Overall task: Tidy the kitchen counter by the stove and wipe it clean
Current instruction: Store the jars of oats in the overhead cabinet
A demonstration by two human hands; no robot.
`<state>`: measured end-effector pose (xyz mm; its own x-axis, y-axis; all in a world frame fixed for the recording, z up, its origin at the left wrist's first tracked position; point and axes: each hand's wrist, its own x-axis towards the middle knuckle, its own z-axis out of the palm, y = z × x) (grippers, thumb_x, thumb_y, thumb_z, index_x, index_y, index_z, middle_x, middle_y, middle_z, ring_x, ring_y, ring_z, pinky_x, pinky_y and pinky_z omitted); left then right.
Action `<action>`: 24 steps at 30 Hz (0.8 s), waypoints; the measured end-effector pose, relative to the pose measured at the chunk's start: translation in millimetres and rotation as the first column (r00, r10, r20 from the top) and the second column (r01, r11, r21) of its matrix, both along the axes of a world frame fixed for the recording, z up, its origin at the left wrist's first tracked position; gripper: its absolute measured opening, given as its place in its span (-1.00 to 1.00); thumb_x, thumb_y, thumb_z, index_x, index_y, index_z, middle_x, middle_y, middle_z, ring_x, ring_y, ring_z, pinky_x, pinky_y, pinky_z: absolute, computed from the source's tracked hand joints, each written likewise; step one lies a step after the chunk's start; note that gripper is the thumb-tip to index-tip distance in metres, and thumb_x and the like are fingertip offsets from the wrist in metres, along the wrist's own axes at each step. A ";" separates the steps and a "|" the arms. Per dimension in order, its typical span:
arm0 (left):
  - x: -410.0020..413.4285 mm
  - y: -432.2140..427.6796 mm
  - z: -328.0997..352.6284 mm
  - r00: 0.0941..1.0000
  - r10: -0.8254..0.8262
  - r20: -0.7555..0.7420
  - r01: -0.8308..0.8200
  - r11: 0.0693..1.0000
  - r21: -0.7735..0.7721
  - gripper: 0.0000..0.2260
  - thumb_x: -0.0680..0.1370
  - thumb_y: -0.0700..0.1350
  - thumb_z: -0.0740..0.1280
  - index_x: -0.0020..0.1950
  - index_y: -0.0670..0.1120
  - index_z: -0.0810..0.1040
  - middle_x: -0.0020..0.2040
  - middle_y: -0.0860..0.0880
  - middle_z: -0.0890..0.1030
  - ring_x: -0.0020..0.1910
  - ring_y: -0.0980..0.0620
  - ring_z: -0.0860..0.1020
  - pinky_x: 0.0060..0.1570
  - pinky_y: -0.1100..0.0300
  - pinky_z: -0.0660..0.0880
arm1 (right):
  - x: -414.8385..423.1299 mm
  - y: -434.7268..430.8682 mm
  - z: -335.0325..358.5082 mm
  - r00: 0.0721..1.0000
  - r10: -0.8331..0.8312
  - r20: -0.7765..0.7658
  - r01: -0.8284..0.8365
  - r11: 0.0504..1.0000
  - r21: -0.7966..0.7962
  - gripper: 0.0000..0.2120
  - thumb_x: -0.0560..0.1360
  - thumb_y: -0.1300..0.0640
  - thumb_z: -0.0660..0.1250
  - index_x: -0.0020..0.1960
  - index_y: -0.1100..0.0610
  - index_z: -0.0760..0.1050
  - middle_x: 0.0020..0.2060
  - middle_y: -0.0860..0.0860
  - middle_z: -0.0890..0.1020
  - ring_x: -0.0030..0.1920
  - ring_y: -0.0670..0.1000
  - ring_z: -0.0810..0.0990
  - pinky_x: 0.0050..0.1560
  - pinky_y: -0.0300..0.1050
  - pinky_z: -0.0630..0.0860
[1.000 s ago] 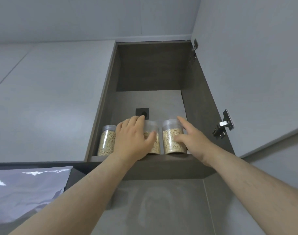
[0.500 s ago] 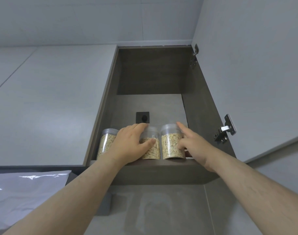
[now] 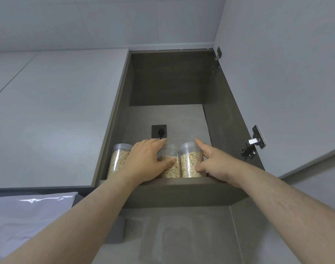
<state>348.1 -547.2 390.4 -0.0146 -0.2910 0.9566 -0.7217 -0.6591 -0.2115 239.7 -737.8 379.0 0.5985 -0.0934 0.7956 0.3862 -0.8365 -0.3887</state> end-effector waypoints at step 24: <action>-14.3 11.7 -69.5 0.978 -0.206 0.031 0.208 0.975 -0.076 -0.58 0.57 -0.07 0.31 0.43 -0.07 0.42 0.48 0.02 0.37 0.50 0.10 0.22 0.45 0.15 0.20 | -19.2 7.9 -95.3 0.875 -0.177 0.451 0.280 0.944 -0.173 -0.61 0.54 0.32 0.25 0.34 0.11 0.49 0.34 0.00 0.52 0.36 -0.02 0.44 0.31 -0.35 0.21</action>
<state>333.8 -535.6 320.9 -0.0885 -0.2034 0.9751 -0.8398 -0.5112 -0.1828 220.5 -729.9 283.7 0.1832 0.0272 0.9827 0.2571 -0.9661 -0.0212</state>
